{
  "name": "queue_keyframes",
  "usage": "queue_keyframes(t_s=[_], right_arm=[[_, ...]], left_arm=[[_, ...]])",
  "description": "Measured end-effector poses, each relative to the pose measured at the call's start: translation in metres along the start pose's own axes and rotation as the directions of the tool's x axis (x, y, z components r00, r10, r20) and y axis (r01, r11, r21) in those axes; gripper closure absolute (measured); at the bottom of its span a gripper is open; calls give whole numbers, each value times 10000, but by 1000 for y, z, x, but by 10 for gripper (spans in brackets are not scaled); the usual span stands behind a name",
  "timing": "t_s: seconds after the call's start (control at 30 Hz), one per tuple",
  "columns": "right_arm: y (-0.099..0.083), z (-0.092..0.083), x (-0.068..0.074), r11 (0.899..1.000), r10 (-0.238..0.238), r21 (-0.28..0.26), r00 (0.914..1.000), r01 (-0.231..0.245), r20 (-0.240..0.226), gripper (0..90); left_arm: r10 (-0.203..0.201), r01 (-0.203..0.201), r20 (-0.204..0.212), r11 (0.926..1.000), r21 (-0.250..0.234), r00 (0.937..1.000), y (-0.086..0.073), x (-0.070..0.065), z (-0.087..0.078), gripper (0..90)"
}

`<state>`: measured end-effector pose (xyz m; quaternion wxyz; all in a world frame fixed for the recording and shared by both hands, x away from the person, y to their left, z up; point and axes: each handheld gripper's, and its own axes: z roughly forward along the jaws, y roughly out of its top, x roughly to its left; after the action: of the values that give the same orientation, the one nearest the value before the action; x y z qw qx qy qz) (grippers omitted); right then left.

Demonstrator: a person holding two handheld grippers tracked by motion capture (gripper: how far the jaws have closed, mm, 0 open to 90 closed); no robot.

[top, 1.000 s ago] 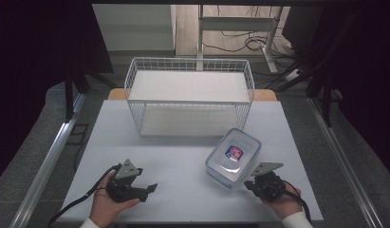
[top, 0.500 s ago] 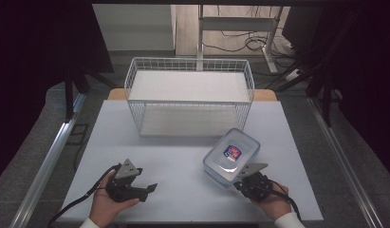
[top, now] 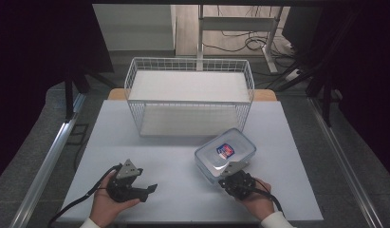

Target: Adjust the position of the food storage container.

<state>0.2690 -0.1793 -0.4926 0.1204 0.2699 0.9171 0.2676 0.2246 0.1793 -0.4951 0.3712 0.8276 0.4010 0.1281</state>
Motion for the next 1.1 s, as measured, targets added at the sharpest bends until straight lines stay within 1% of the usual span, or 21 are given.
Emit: queue_keyframes(t_s=[0.03,0.13,0.23,0.33,0.37,0.4,0.43,0.47,0.5,0.53,0.63,0.73,0.77,0.8,0.83,0.87,0.9,0.93,0.97,1.03,1.1], right_arm=[[-1,-3,-1,9999,80,-69,9999,-81,-102,888],[-2,-11,-3,9997,110,-231,9999,-112,-89,888],[-2,-29,-11,9978,303,-595,9994,-294,143,888],[-2,-54,-31,9902,795,-1193,9956,-732,496,888],[-1,-69,-45,9817,1186,-1582,9902,-1059,731,888],[-1,-69,-45,9817,1186,-1582,9902,-1059,731,888],[0,-78,-60,9766,1442,-1743,9847,-1256,982,888],[0,-78,-60,9766,1442,-1743,9847,-1256,982,888],[1,-82,-78,9709,1749,-1873,9763,-1495,1277,888],[1,-82,-78,9709,1749,-1873,9763,-1495,1277,888],[2,-76,-107,9627,2217,-1928,9622,-1900,1584,888],[2,-63,-132,9578,2565,-1806,9487,-2237,1848,888],[4,-54,-143,9577,2660,-1675,9418,-2339,2055,889],[4,-54,-143,9577,2660,-1675,9418,-2339,2055,889],[6,-49,-148,9610,2600,-1539,9403,-2298,2198,889],[7,-44,-152,9641,2523,-1412,9416,-2249,2230,889],[8,-40,-156,9649,2513,-1326,9437,-2268,2150,889],[8,-31,-164,9631,2610,-1183,9461,-2417,1916,888],[8,-31,-164,9631,2610,-1183,9461,-2417,1916,888],[9,-22,-171,9696,2432,-723,9537,-2338,1769,889],[9,-21,-172,9688,2463,-708,9550,-2375,1655,889]], left_arm=[[5,-5,-13,10000,11,10000,0,0,-1,226],[59,-59,-19,10000,33,10000,0,0,-1,225],[25,-25,-17,10000,-4,10000,0,0,-1,225],[41,-41,-42,10000,26,10000,0,1,-1,224],[-25,25,-34,10000,26,10000,0,0,0,224],[-25,25,-34,10000,26,10000,0,0,0,224],[-41,41,-28,10000,41,10000,0,0,0,224],[-41,41,-28,10000,41,10000,0,0,0,224],[-5,5,-37,10000,48,10000,0,0,1,224],[-5,5,-37,10000,48,10000,0,0,1,224],[-30,30,-58,10000,0,10000,0,0,0,224],[-19,19,-90,10000,5,10000,0,1,0,224],[-14,14,-84,10000,-8,10000,0,0,0,225],[-22,21,-65,10000,-28,10000,0,0,0,225],[-21,21,-62,10000,-33,10000,0,1,0,225],[-16,16,-71,10000,-34,10000,1,1,0,225],[-6,6,-71,10000,-22,10000,1,1,0,225],[4,-4,-88,10000,-14,10000,0,1,0,224],[4,-4,-88,10000,-14,10000,0,1,0,224],[5,-5,-72,10000,5,10000,0,1,1,225],[10,-10,-70,10000,21,10000,0,1,1,224]])
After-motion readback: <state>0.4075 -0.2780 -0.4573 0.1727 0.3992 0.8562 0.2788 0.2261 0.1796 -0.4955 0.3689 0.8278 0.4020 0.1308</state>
